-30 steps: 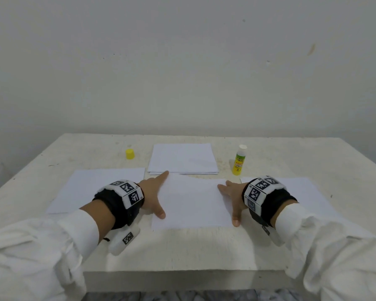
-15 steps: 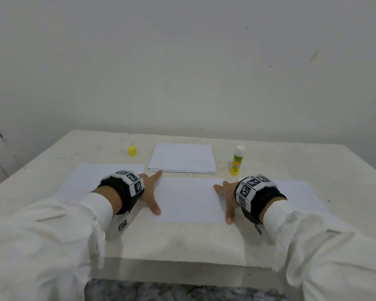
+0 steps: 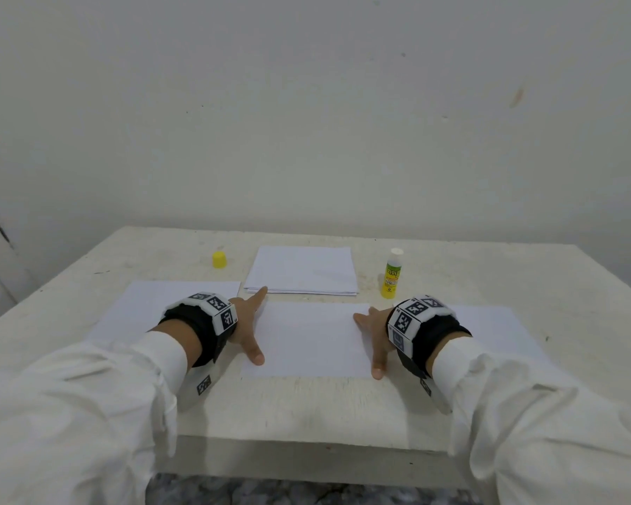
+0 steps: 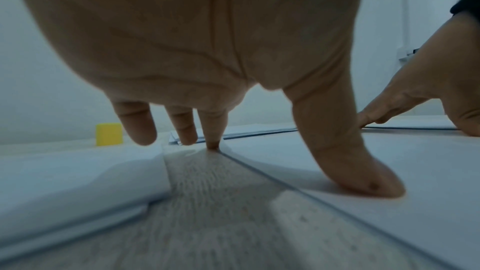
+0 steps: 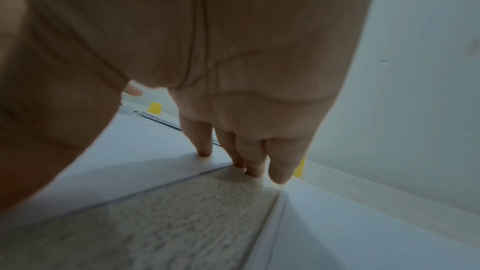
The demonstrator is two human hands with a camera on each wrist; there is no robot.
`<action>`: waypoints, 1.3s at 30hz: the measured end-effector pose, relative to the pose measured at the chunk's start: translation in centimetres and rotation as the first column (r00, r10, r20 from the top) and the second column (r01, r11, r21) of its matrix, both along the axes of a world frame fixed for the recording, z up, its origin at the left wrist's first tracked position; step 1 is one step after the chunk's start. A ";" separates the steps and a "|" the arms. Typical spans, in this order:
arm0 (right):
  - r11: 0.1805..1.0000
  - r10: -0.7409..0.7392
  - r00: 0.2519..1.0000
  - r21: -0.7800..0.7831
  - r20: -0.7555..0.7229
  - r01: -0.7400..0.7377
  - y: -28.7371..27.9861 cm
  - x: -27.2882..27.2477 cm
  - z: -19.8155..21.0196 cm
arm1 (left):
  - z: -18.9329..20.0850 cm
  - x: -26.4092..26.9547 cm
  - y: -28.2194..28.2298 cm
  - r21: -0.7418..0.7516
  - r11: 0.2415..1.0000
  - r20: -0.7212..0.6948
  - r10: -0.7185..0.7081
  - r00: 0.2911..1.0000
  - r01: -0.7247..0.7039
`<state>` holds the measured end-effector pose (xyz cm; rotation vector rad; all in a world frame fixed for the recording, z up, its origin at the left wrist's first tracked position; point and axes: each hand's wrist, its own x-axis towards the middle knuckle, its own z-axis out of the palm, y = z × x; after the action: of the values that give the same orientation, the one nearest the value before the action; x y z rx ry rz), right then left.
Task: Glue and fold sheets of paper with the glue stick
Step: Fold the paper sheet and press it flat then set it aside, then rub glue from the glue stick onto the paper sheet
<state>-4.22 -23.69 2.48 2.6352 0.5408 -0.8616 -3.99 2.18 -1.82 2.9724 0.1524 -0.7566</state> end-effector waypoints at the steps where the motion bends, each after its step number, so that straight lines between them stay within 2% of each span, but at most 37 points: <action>1: 1.000 -0.005 1.000 0.000 0.001 0.005 0.0 0.1 -0.1 | 0.1 -0.2 -0.1 -0.008 1.000 0.000 -0.006 1.000 0.006; 6: 0.999 -0.032 0.999 -0.037 0.032 0.033 0.2 0.0 0.0 | 0.4 -0.7 -0.3 0.026 0.999 0.014 -0.036 0.999 0.035; 12: 0.994 -0.033 0.995 -0.102 0.092 0.042 1.0 2.0 -1.4 | 0.6 -0.8 -0.8 -0.030 0.990 0.042 -0.135 0.990 0.136; 15: 0.998 -0.058 0.997 -0.030 0.045 0.059 1.6 0.3 -0.6 | 0.6 -0.7 -0.8 0.026 0.983 0.029 -0.184 0.983 0.183; 18: 0.997 0.069 0.994 -0.026 0.087 -0.067 3.3 0.6 -1.2 | 0.8 -0.8 -1.0 0.102 0.979 -0.030 -0.174 0.984 0.176; 20: 0.988 0.154 0.986 -0.039 0.062 -0.152 5.6 1.1 -1.8 | 0.9 -0.7 -1.4 0.168 0.966 -0.071 -0.188 0.980 0.198; 24: 0.980 0.186 0.982 0.066 0.014 -0.186 9.7 0.7 -3.3 | 1.1 -0.5 -2.2 0.208 0.907 -0.171 -0.334 0.927 0.366; 26: 0.978 0.192 0.981 0.079 0.015 -0.193 10.0 1.2 -4.0 | 1.0 -0.3 -2.1 0.203 0.903 -0.180 -0.345 0.921 0.378; 34: 0.998 0.058 0.998 0.020 -0.031 -0.057 2.7 1.9 -1.1 | 1.3 -0.3 -1.5 0.195 0.926 -0.136 -0.300 0.944 0.322; 39: 1.000 -0.004 1.000 -0.031 -0.023 0.003 -0.1 2.1 -0.9 | 1.6 0.0 -1.5 0.208 0.933 -0.108 -0.278 0.955 0.295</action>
<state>-2.15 -23.77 1.63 2.6018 0.5250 -0.8956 -3.95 0.65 -0.19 3.2222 -0.2148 -0.9428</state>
